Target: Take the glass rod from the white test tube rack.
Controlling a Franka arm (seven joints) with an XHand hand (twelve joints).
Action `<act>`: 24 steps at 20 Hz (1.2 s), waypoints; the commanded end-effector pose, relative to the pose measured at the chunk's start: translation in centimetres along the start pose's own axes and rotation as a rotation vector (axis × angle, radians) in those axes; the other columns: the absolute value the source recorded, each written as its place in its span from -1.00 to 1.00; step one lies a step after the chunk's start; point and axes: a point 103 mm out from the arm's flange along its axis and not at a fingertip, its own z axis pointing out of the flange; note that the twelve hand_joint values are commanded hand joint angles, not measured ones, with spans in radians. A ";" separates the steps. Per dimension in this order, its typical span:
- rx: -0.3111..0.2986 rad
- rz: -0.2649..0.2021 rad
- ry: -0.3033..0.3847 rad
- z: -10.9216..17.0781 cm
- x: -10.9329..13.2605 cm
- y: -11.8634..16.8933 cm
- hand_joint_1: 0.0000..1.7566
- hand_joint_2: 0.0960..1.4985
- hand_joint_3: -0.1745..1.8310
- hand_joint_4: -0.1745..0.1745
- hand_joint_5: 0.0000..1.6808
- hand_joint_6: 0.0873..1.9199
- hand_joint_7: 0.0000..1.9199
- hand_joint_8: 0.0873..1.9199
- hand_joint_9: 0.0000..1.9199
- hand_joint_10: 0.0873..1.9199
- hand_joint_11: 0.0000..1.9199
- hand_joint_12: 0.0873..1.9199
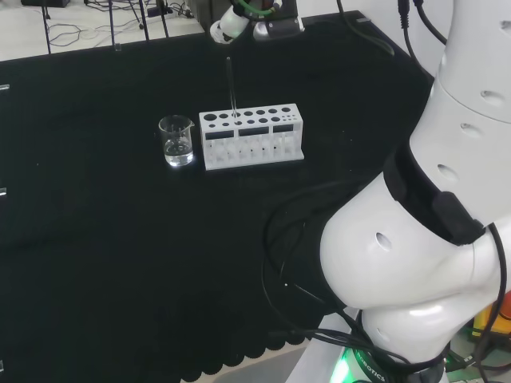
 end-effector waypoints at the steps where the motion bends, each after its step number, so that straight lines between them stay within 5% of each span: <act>1: 0.051 -0.009 -0.028 4.5 0.7 1.5 -0.11 -0.08 -0.22 -0.78 -1.00 -1.00 -0.97 -1.00 -1.00 -0.34 -1.00 0.02; 10: 0.078 -0.016 -0.047 6.3 1.3 1.8 -0.11 -0.08 -0.21 -0.78 -1.00 -1.00 -0.93 -1.00 -0.99 -0.20 -1.00 0.13; 18: 0.097 -0.027 -0.022 8.4 0.5 2.2 -0.12 -0.08 -0.16 -0.84 -1.00 -1.00 -0.95 -0.15 -0.69 -0.07 -1.00 0.47; 24: 0.081 -0.014 0.002 9.0 0.4 2.4 -0.11 -0.07 -0.14 -0.95 -0.89 -1.00 -0.72 0.00 -0.45 -0.07 -0.94 0.51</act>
